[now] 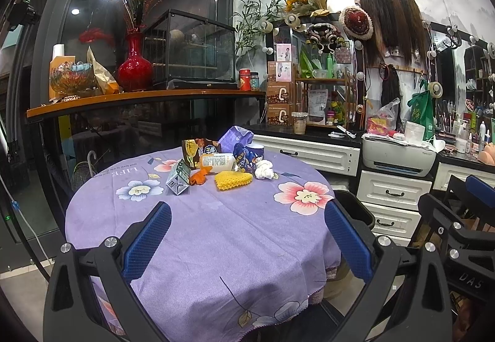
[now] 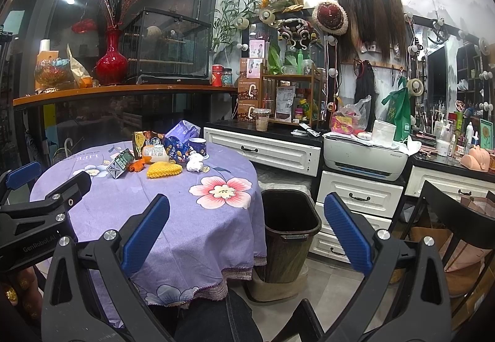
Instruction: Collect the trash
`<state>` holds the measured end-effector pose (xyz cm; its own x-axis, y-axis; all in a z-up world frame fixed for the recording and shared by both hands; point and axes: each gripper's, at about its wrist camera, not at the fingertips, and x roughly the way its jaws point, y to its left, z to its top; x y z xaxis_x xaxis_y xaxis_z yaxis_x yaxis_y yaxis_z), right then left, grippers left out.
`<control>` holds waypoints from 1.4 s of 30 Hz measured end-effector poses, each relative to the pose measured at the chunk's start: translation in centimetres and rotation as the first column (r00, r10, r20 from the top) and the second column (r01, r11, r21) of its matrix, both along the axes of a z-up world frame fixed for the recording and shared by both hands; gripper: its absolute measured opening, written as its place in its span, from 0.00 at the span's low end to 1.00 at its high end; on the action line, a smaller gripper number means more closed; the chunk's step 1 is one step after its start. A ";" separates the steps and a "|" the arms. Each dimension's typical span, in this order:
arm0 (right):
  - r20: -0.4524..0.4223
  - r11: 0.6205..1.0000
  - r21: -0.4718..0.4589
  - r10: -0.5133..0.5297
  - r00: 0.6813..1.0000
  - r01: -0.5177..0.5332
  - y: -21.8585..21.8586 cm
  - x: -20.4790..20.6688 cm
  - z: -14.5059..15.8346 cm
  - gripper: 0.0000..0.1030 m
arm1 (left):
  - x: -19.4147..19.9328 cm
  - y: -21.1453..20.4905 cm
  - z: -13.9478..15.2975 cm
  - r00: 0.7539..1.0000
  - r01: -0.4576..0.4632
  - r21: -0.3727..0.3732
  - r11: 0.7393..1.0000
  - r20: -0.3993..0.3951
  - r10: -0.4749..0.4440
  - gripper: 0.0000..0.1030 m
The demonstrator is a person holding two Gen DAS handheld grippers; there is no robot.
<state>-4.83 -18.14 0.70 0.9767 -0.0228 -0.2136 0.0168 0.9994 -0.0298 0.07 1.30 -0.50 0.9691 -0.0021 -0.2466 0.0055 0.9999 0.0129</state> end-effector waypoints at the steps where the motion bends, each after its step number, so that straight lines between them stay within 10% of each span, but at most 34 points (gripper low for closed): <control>1: 0.000 1.000 0.001 0.001 1.000 -0.001 0.0 0.0 0.0 0.95 | 0.0 -0.1 0.0 1.000 0.000 0.001 1.000 0.000 0.000 0.95; 12: -0.107 0.999 0.002 0.035 0.994 -0.035 0.2 2.4 -1.8 0.96 | 1.3 -0.6 -0.8 0.997 0.047 -0.008 0.999 -0.056 -0.047 0.95; 21: -0.416 0.965 -0.001 0.236 0.878 -0.261 1.9 11.6 -5.9 0.95 | 10.7 3.8 -3.4 0.933 0.070 0.033 0.997 -0.355 -0.054 0.95; 26: -0.499 0.926 0.038 0.344 0.795 -0.377 4.3 17.4 -6.4 0.95 | 16.3 7.8 -3.6 0.880 0.051 -0.066 0.997 -0.469 -0.076 0.95; 34: -0.540 0.833 -0.022 0.455 0.708 -0.553 11.4 26.5 -5.0 0.95 | 25.8 14.3 -3.1 0.795 -0.040 -0.170 0.985 -0.602 -0.072 0.95; 42: -0.595 0.767 -0.068 0.483 0.643 -0.638 18.4 35.4 -5.0 0.78 | 33.2 17.2 -3.0 0.761 -0.107 -0.093 0.990 -0.648 0.021 0.92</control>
